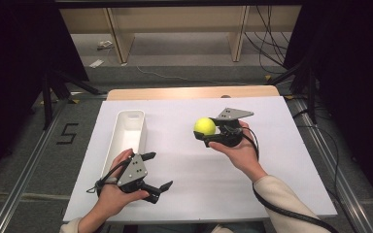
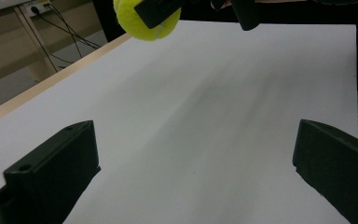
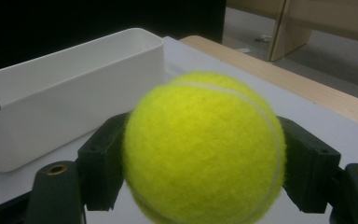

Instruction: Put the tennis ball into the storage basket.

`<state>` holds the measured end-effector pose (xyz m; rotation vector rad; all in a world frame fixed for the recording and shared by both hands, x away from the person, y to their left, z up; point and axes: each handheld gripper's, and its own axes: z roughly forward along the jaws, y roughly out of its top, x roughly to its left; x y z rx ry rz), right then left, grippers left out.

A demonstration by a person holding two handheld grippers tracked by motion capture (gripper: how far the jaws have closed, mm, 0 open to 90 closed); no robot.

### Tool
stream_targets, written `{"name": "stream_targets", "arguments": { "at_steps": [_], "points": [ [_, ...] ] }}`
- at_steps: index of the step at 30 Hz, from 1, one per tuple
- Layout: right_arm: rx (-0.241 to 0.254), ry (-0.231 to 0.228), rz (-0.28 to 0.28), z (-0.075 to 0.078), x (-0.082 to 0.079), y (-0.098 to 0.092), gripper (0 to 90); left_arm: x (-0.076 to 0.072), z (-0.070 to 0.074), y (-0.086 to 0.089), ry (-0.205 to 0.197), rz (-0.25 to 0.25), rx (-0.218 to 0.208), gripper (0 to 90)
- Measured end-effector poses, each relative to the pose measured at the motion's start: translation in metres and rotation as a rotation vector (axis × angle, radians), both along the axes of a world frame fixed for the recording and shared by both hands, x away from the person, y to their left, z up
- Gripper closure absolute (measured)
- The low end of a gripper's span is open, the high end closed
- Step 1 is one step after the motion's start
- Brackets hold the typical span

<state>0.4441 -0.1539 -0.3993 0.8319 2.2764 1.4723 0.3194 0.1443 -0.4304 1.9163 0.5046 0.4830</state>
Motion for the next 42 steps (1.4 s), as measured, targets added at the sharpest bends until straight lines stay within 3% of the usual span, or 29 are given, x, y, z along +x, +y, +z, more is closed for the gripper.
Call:
{"name": "stream_targets", "arguments": {
  "at_steps": [42],
  "points": [
    [0.013,-0.020,0.040,0.010,0.002,0.023,26.7,0.000,0.000,0.000,-0.003,-0.002,0.002,0.0]
  ]
}}
